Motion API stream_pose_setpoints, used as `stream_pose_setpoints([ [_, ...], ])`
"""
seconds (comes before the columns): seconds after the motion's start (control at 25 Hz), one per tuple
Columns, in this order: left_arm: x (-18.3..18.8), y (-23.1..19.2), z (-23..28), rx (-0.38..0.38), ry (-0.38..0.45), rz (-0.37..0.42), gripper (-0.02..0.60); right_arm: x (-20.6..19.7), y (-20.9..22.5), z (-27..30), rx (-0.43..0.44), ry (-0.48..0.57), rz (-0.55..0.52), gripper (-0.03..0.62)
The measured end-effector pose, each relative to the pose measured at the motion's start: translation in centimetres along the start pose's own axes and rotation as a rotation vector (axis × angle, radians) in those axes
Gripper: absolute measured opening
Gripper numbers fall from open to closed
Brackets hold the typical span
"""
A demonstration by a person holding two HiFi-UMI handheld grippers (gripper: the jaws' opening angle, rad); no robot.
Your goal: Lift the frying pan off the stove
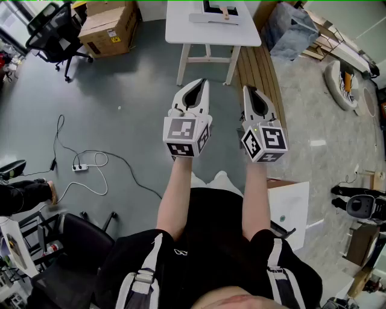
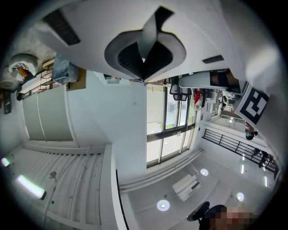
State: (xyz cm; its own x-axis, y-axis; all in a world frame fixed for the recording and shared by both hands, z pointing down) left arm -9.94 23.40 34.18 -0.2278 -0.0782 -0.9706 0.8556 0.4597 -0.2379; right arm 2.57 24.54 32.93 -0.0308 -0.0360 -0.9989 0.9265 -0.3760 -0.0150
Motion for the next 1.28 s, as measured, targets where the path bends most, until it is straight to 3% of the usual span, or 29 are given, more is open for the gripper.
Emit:
stream_pose_setpoints([
  [0.28, 0.4, -1.5, -0.3, 0.008, 0.006, -0.018, -0.002, -0.3, -1.0, 0.9, 0.029, -0.002, 0.071, 0.001],
  [0.8, 1.9, -4.0, 0.0, 0.003, 0.035, -0.050, -0.002, 0.0, -1.0, 2.3, -0.003, -0.030, 0.058, 0.002],
  [1.28, 2.1, -4.2, 3.5, -0.075, 0.029, -0.056, -0.003, 0.0, 1.8, 4.7, -0.034, 0.000, 0.071, 0.002],
])
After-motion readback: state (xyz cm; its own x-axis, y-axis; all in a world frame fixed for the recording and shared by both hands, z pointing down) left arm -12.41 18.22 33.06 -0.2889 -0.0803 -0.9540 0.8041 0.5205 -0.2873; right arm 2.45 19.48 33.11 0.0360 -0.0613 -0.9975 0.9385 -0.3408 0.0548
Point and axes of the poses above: the fingertips, and each gripper's own axes: z forward along the fingers, y to its right, x out of its top, the point moved 2 cm from there along -z, backward along the fingers, and after that the axes turned 1 degree about y, right-handed, at the moved point
